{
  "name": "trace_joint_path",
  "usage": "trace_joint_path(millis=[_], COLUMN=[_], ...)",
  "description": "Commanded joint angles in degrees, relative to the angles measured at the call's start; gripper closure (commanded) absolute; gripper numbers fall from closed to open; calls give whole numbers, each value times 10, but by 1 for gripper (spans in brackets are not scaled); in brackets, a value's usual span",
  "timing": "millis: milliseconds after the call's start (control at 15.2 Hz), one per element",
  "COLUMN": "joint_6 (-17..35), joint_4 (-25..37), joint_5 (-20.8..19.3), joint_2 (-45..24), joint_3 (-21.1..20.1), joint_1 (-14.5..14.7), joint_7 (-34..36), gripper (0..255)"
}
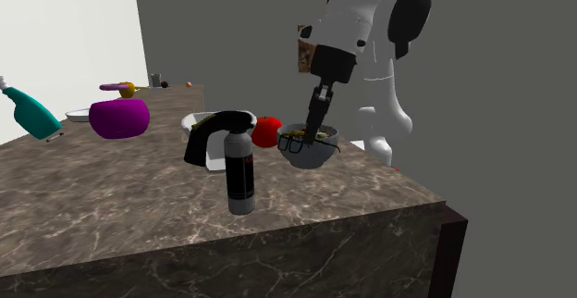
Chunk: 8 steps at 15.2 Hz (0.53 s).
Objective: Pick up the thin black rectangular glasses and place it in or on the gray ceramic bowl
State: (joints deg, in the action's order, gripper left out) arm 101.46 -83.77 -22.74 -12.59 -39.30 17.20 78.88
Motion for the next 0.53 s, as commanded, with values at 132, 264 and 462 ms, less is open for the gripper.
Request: trace_joint_path(millis=[132,264,462], joint_6=[-34,-52,-79], joint_4=[41,64,100], joint_5=[-5,-9,-15], joint_2=[-10,-15,-26], joint_3=[-1,-2,-2], joint_1=[9,14,23], joint_7=[-5,-7,-11], gripper=[255,255,255])
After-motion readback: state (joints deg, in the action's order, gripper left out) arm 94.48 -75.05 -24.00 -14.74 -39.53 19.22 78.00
